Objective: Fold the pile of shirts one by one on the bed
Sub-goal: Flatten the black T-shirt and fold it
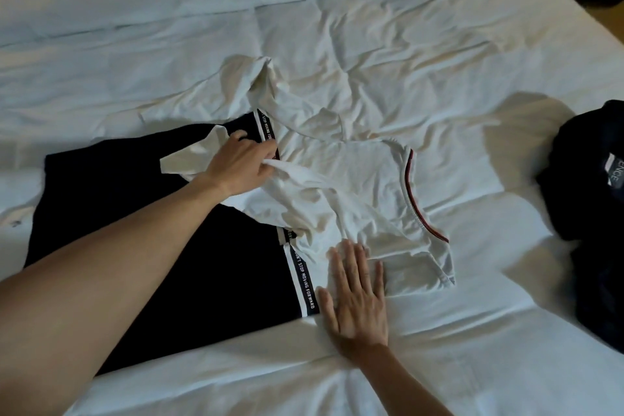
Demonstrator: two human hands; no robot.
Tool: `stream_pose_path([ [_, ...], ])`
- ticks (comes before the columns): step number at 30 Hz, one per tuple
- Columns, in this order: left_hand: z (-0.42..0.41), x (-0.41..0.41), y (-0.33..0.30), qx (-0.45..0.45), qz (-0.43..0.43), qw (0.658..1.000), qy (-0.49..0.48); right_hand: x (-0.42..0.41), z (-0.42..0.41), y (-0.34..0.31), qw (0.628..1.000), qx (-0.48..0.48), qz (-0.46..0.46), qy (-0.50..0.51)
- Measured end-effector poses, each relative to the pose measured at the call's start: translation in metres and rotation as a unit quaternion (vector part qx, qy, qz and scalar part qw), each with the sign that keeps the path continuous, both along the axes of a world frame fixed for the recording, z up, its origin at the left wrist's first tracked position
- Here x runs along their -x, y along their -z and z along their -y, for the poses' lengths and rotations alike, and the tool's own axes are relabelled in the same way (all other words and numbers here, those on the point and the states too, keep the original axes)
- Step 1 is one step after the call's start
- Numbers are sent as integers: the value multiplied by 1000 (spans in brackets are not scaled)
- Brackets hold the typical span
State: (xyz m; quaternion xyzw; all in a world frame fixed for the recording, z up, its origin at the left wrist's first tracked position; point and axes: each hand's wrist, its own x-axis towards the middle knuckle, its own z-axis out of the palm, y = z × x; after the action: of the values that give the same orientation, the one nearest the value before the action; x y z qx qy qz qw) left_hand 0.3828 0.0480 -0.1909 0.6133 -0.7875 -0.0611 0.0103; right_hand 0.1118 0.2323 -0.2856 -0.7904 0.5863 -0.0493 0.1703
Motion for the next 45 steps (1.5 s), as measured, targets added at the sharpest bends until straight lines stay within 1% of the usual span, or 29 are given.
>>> stream_pose_path([
  [1, 0, -3, -7, 7, -31, 999, -7, 0, 0, -1, 1000, -1, -1, -1],
  [3, 1, -7, -23, 39, -47, 998, 2, 0, 0, -2, 1000, -5, -6, -4],
  [7, -9, -8, -56, 181, -40, 977, 105, -1, 1, -4, 1000, -8, -11, -3],
  [10, -52, -5, -65, 288, -18, 949, 125, -1, 1, -6, 1000, -8, -10, -5],
  [12, -100, -8, -55, 306, -11, 946, 108, -2, 1, -6, 1000, -7, -11, -5],
  [14, -153, -20, -27, 275, 15, 956, 96, -2, 1, -7, 1000, -6, -17, -1],
  [16, -200, -36, 10, 197, 19, 978, 68, -4, 0, -9, 999, -7, -39, 4],
  [19, -237, -39, 38, 108, -51, 991, -61, -5, -2, -13, 999, -13, -43, 24],
  [21, -240, -28, 35, 99, -138, 975, -147, -4, -2, -14, 999, -18, -36, 31],
  [23, -233, -17, 23, 120, -203, 939, -251, -1, -1, -14, 999, -21, -18, 34],
  [24, -228, -15, 20, 130, -216, 918, -306, -1, -1, -16, 999, -29, 3, 38],
  [25, -221, -16, 19, 131, -205, 905, -349, -1, 0, -19, 998, -27, 28, 46],
  [26, -215, -17, 20, 116, -173, 902, -378, -4, 0, -25, 996, -20, 65, 65],
  [28, -204, -21, 26, 48, -106, 907, -404, -15, -1, -52, 979, 4, 153, 138],
  [29, -199, -23, 28, 23, -95, 906, -412, -22, -2, -66, 966, -4, 187, 178],
  [31, -189, -29, 33, 5, -138, 885, -444, -34, 2, -76, 927, -98, 238, 274],
  [32, -184, -33, 33, 5, -195, 860, -472, -37, 6, -75, 884, -167, 288, 330],
  [34, -174, -40, 32, 2, -322, 777, -540, -39, 15, -67, 774, -250, 390, 431],
  [35, -169, -43, 30, -5, -370, 730, -574, -40, 20, -66, 733, -273, 416, 464],
  [36, -164, -45, 26, -13, -401, 694, -598, -40, 25, -65, 710, -288, 427, 480],
  [37, -159, -48, 23, -17, -412, 679, -608, -40, 29, -64, 689, -302, 440, 490],
  [38, -156, -49, 19, -19, -411, 679, -608, -40, 33, -65, 662, -314, 465, 497],
  [39, -155, -51, 16, -11, -416, 679, -605, -39, 37, -66, 629, -327, 499, 498],
  [40, -155, -54, 13, 2, -438, 664, -606, -38, 40, -68, 596, -332, 533, 500],
  [41, -156, -57, 10, 20, -487, 626, -608, -36, 41, -70, 566, -331, 563, 504],
  [42, -160, -60, 6, 39, -556, 565, -609, -33, 41, -73, 546, -322, 579, 512],
  [43, -167, -63, 5, 53, -625, 491, -605, -31, 41, -74, 534, -317, 590, 516],
  [44, -178, -63, 4, 60, -675, 422, -603, -30, 40, -75, 532, -313, 592, 518],
  [45, -190, -62, 6, 61, -702, 368, -607, -31, 37, -76, 528, -312, 593, 521],
])
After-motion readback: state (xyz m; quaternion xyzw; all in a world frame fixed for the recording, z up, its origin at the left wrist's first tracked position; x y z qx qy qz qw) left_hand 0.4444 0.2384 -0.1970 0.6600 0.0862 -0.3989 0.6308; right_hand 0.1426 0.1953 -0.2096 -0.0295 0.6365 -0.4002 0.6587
